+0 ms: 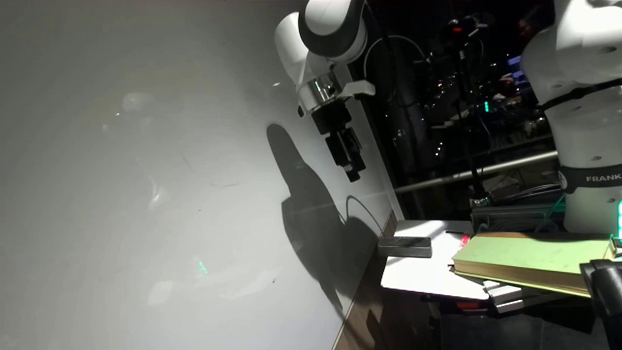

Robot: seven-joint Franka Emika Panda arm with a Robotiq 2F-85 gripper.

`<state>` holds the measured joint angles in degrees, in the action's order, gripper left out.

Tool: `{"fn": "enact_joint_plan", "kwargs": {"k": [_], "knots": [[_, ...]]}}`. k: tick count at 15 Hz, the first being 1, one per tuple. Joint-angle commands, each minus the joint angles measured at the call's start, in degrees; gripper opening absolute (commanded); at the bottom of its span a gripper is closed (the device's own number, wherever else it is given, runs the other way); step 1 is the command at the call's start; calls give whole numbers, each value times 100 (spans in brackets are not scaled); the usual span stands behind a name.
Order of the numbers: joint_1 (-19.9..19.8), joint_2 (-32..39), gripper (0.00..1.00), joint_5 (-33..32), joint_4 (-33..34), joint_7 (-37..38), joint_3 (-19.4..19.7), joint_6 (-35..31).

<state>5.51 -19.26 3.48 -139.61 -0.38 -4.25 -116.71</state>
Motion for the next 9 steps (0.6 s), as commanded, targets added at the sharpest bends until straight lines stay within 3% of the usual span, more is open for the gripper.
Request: {"fn": "enact_joint_plan", "kwargs": {"k": [1,2,9], "knots": [[100,-837,100,315,-199,-787,244,552],[7,-389,100,112,-17,-380,81,303],[35,-784,100,159,-187,-651,158,502]]}}
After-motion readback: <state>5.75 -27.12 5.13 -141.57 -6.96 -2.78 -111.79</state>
